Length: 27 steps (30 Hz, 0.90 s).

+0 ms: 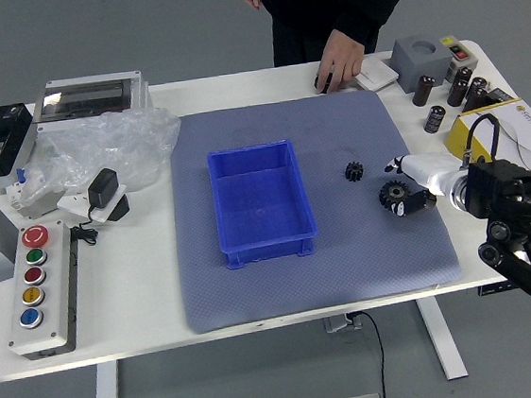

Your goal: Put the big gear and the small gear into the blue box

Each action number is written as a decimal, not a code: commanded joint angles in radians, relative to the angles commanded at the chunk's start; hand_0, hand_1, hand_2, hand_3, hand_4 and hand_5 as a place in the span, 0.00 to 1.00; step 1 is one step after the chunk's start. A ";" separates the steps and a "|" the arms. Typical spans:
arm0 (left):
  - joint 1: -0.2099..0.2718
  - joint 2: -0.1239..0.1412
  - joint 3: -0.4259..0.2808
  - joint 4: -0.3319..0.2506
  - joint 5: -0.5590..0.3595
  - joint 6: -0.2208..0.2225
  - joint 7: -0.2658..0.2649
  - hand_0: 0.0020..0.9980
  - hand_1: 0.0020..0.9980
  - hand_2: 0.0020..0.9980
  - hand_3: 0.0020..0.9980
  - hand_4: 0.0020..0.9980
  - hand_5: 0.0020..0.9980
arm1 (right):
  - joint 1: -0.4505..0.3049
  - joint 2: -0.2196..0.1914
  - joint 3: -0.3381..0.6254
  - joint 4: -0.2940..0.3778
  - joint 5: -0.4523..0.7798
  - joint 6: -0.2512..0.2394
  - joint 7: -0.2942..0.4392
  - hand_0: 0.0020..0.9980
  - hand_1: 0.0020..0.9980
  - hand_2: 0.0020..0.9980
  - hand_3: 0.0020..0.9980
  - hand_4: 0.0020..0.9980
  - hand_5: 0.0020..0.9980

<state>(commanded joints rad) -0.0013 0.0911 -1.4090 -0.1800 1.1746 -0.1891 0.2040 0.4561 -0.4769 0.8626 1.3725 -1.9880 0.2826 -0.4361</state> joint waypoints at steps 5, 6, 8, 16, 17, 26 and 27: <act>-0.001 -0.001 0.000 0.000 0.000 0.000 0.000 0.81 0.84 0.83 0.86 0.69 0.26 | 0.011 0.006 -0.019 -0.011 -0.002 0.002 -0.002 0.84 0.83 0.87 0.91 0.68 0.31; -0.001 -0.001 0.000 0.000 0.000 0.000 0.000 0.81 0.84 0.83 0.86 0.69 0.26 | 0.013 0.007 -0.024 -0.013 -0.002 0.003 -0.003 0.84 0.83 0.87 0.91 0.68 0.31; 0.000 -0.001 0.000 0.000 0.000 0.000 0.001 0.81 0.84 0.83 0.86 0.69 0.26 | 0.016 0.009 -0.032 -0.019 -0.001 0.003 -0.003 0.84 0.83 0.87 0.91 0.68 0.31; -0.001 -0.001 0.000 0.000 -0.001 0.000 0.001 0.81 0.83 0.83 0.86 0.68 0.26 | 0.022 0.015 -0.049 -0.034 -0.006 0.003 -0.006 0.82 0.82 0.84 0.91 0.69 0.30; -0.001 -0.001 0.000 0.000 -0.001 0.000 0.001 0.81 0.83 0.83 0.86 0.68 0.26 | 0.023 0.015 -0.050 -0.035 -0.007 0.002 -0.007 0.82 0.82 0.84 0.91 0.69 0.30; -0.002 -0.001 0.001 0.000 0.000 0.000 0.001 0.81 0.84 0.83 0.85 0.68 0.26 | 0.027 0.017 -0.069 -0.043 -0.024 -0.016 -0.004 0.76 0.76 0.78 0.84 0.68 0.30; -0.001 -0.001 0.002 0.000 0.000 0.000 0.001 0.81 0.84 0.83 0.85 0.68 0.26 | 0.027 0.017 -0.071 -0.044 -0.027 -0.017 -0.003 0.76 0.76 0.78 0.84 0.68 0.30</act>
<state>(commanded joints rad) -0.0026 0.0902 -1.4073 -0.1800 1.1742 -0.1891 0.2048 0.4832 -0.4599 0.7914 1.3283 -2.0151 0.2652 -0.4391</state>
